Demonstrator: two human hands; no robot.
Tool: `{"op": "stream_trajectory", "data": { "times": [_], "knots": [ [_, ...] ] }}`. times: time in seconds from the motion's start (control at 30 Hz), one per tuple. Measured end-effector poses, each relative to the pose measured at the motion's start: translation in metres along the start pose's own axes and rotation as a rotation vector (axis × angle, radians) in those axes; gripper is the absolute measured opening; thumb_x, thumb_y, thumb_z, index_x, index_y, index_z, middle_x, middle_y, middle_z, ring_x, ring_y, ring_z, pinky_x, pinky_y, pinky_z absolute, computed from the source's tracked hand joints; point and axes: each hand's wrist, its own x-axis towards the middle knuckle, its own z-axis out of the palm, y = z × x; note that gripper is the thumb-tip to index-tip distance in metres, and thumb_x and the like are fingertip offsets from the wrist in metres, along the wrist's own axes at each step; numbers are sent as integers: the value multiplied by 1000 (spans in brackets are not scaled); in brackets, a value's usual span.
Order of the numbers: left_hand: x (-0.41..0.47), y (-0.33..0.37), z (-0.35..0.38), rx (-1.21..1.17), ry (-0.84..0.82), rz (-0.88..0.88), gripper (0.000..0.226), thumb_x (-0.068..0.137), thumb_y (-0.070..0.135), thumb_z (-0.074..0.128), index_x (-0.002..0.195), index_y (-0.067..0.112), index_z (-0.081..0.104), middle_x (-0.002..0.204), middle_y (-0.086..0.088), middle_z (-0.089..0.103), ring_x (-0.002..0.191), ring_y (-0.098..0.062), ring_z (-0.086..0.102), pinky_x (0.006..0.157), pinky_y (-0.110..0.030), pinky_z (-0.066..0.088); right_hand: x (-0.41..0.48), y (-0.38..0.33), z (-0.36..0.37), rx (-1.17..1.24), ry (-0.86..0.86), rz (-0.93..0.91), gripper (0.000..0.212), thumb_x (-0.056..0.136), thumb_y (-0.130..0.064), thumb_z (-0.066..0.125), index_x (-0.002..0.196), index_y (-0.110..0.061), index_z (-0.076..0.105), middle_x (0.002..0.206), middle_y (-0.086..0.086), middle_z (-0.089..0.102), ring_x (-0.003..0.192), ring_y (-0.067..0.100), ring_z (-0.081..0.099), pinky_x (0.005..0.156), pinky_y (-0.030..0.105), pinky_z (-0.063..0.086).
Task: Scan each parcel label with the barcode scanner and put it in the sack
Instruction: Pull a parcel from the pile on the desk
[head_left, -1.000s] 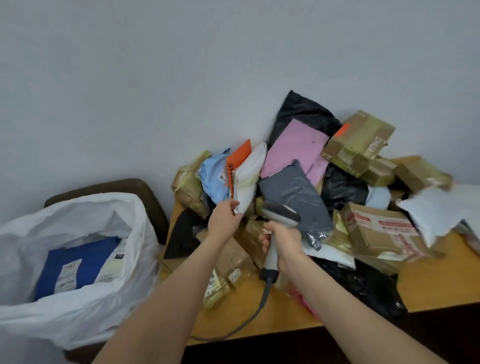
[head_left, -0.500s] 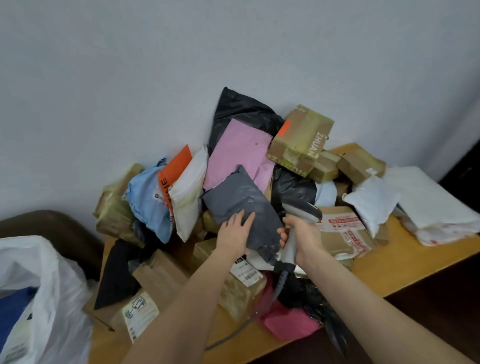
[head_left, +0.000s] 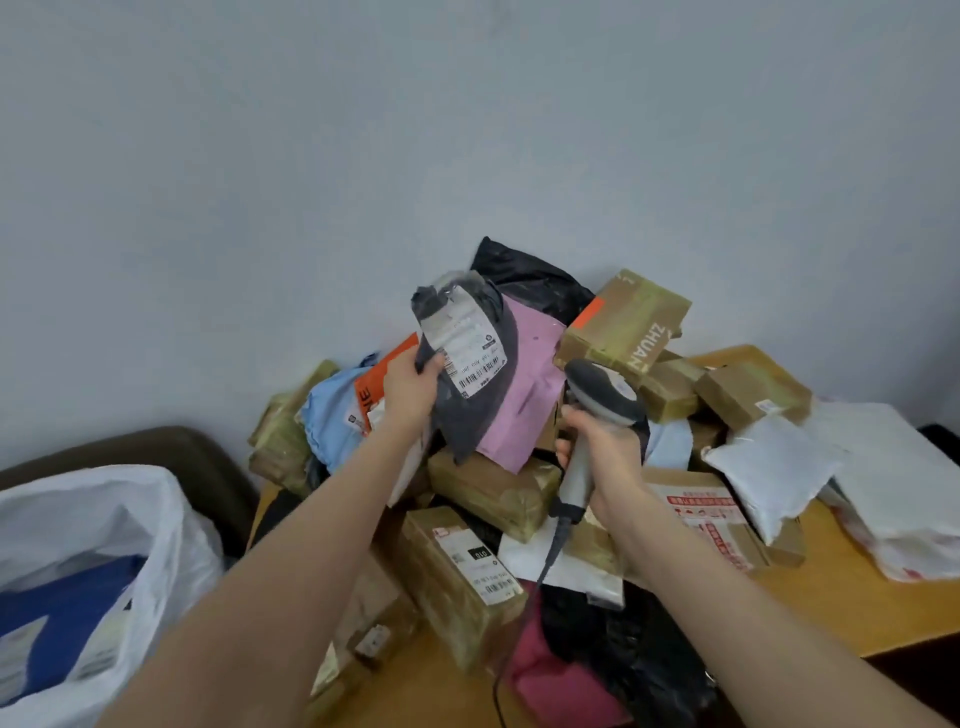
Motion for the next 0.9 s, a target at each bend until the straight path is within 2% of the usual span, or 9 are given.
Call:
{"op": "stream_trajectory", "data": {
  "times": [0.13,0.23,0.33,0.43,0.5,0.6,0.7,0.77,0.9],
  "knots": [
    [-7,29,-33,-165,-203,-212,22,97,11,54,117,5,61,119,-13,65,100,-23,63,90,-36,52,-6,-13,9,-20,-39,-58,10,82,-4,72,80,-6,63,63,7,62,50,13,56,49,22,49],
    [-21,40,-52,-194,-302,-250,28,97,11,54,124,3,59,117,-12,65,99,-22,64,85,-30,53,-11,-16,19,-2,-99,-35,13,81,-3,74,79,-7,62,62,5,63,46,9,57,47,19,50],
    [-35,52,-63,-165,-233,-197,28,95,9,56,122,2,60,110,-11,68,85,-15,67,74,-22,55,-17,-11,30,-62,-158,-13,17,80,0,74,74,-8,60,60,5,60,42,8,53,46,20,48],
    [-48,58,-78,-290,-174,-203,29,93,8,60,121,2,60,95,-4,70,70,-7,70,61,-19,55,-22,0,41,-106,-117,-7,21,79,4,71,67,-7,58,58,7,58,47,11,51,50,23,47],
    [-58,55,-89,-326,-257,-267,26,91,14,63,117,15,61,94,4,72,78,-8,71,65,-22,56,-23,6,46,-94,-50,-7,19,78,4,71,67,-6,58,59,8,58,48,13,52,51,24,47],
    [-75,37,-94,-138,-325,-314,35,86,18,70,117,26,57,104,10,68,92,-7,65,71,-24,54,-21,11,52,-80,-1,-8,21,77,5,70,66,-6,57,58,9,57,47,14,52,49,24,46],
    [-80,22,-86,-151,-152,-238,41,82,8,73,120,12,60,107,0,67,83,-4,63,62,-14,53,-19,17,52,-83,-18,-2,23,79,5,68,63,-7,56,56,8,56,44,11,51,47,21,46],
    [-79,17,-83,-135,-64,-201,39,82,3,72,120,3,61,103,-3,66,79,-2,62,59,-10,52,-20,23,49,-90,-44,14,14,81,0,69,71,-6,61,59,7,61,50,13,56,55,23,50],
    [-71,5,-84,-62,16,-180,34,85,4,70,118,0,63,108,-9,67,85,-13,64,65,-15,52,-33,28,39,-126,-98,6,10,83,-12,74,89,-7,67,69,7,68,60,18,65,66,33,56]
  ]
}}
